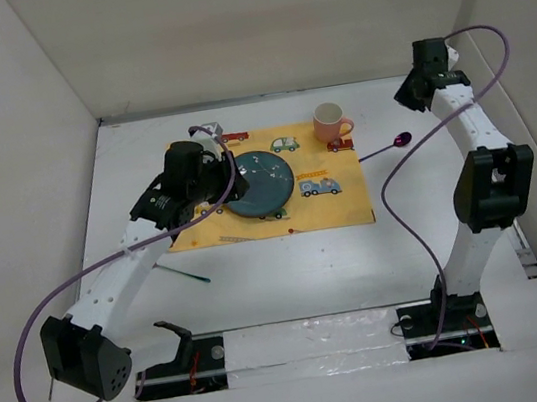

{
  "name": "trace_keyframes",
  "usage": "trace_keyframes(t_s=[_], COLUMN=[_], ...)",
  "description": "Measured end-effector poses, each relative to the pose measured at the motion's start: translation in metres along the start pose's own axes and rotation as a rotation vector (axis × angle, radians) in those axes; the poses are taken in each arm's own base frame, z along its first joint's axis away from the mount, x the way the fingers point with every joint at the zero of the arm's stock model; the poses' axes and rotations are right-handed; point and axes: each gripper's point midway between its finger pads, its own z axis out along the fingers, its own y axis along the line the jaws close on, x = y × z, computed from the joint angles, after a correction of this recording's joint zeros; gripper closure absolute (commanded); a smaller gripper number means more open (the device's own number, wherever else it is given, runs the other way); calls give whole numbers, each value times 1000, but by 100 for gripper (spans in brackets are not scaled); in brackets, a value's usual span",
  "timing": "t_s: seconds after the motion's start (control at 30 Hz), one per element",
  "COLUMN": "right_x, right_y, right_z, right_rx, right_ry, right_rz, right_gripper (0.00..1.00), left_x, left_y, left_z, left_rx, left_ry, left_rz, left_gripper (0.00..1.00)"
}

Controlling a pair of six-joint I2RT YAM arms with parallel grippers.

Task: Set the dinner table for one person

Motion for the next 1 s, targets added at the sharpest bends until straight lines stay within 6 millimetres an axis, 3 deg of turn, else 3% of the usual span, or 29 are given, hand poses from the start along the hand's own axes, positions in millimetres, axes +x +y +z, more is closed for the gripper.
trace_keyframes(t_s=[0.07,0.1,0.13,0.23,0.33,0.47,0.8,1.0], right_x=[-3,2,9,43,77,101,106,117], right_y=[-19,-25,-31,-48,-65,-81,-73,-74], right_z=[-2,1,6,27,49,64,81,79], right_rx=[33,50,66,122,179,232,266,308], right_ry=[-20,-13,2,81,166,234,270,301], right_rz=[25,29,27,10,-8,-15,-12,-14], right_gripper=[98,90,69,51,48,46,49,53], left_x=[0,0,0,0,2,3,13,13], left_y=[0,-1,0,0,0,-2,-1,1], left_z=[2,3,4,7,11,13,17,18], left_rx=[3,4,5,7,11,22,33,27], left_ry=[-1,1,2,6,15,20,38,37], left_rz=[1,1,1,3,3,3,0,1], left_gripper=[61,61,61,61,61,61,61,61])
